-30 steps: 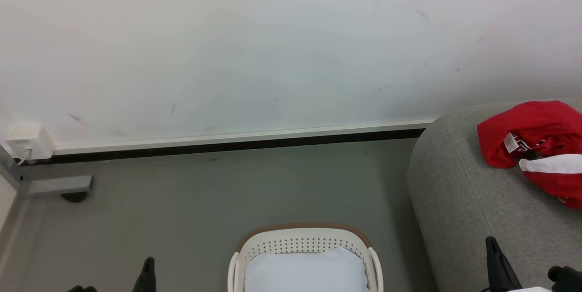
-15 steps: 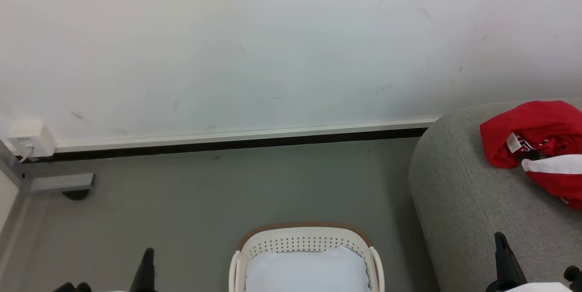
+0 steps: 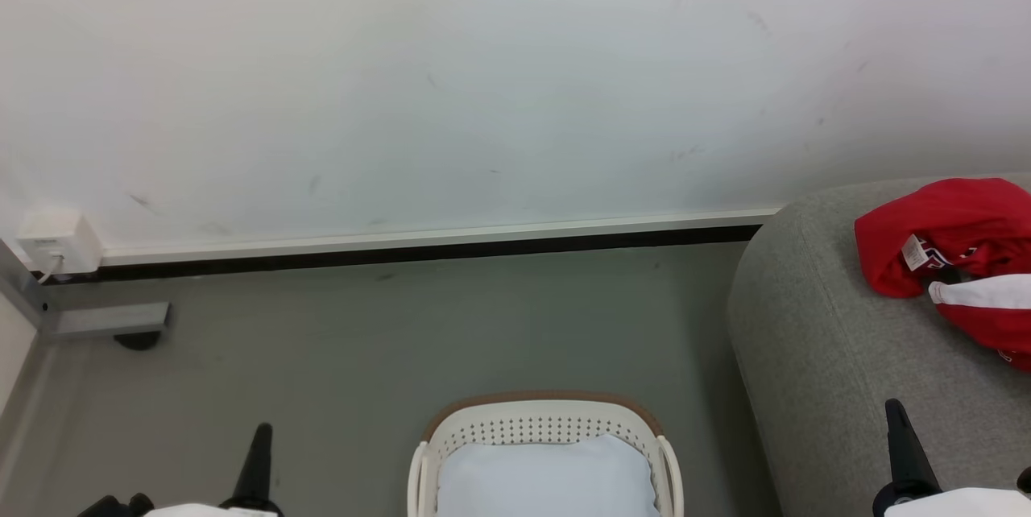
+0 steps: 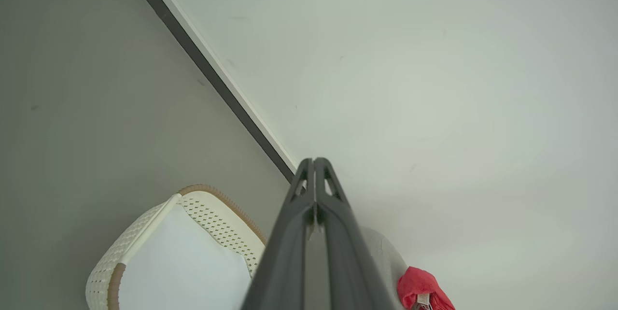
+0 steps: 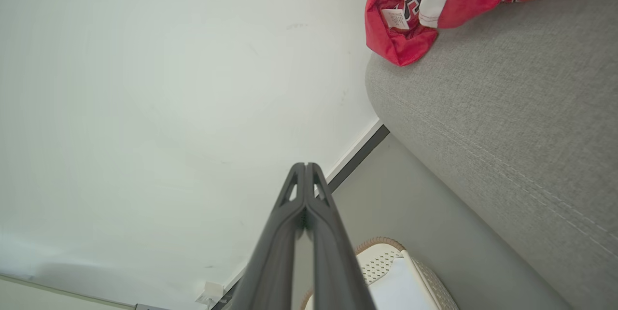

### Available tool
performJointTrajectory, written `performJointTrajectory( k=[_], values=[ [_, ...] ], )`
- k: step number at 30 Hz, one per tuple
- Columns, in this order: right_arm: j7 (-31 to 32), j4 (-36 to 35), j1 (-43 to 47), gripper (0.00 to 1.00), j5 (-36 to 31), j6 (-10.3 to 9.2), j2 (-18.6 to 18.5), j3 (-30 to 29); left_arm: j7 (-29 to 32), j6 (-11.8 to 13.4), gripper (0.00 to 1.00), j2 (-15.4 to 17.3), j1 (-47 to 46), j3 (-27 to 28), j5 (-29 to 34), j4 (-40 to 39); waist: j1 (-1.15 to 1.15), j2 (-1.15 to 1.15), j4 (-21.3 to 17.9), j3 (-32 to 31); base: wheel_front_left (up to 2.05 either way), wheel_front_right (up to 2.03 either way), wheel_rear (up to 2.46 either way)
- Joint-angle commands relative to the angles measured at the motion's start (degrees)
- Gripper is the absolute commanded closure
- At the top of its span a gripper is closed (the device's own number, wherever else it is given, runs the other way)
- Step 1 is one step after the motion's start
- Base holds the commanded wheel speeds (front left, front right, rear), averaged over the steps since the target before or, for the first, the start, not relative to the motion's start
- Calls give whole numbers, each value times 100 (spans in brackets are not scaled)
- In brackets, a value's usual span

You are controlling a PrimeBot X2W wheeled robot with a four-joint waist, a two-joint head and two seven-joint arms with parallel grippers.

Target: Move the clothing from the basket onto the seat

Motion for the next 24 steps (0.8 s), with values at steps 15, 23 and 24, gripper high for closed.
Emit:
performJointTrajectory(
  k=[15,23,24],
  values=[
    [259,-184,-171,100,1040,-8,-64,-143,254,-111,100,-40,-194,157,-884,-161,0,0,35,25,0,0,0],
    [364,-232,-177,100,1486,-9,-67,-201,361,-154,100,-63,-228,215,-1258,-203,0,0,52,39,0,0,0],
    [381,-238,-178,100,1531,-9,-67,-207,380,-151,100,-66,-234,221,-1309,-208,0,0,55,40,0,0,0]
  ],
)
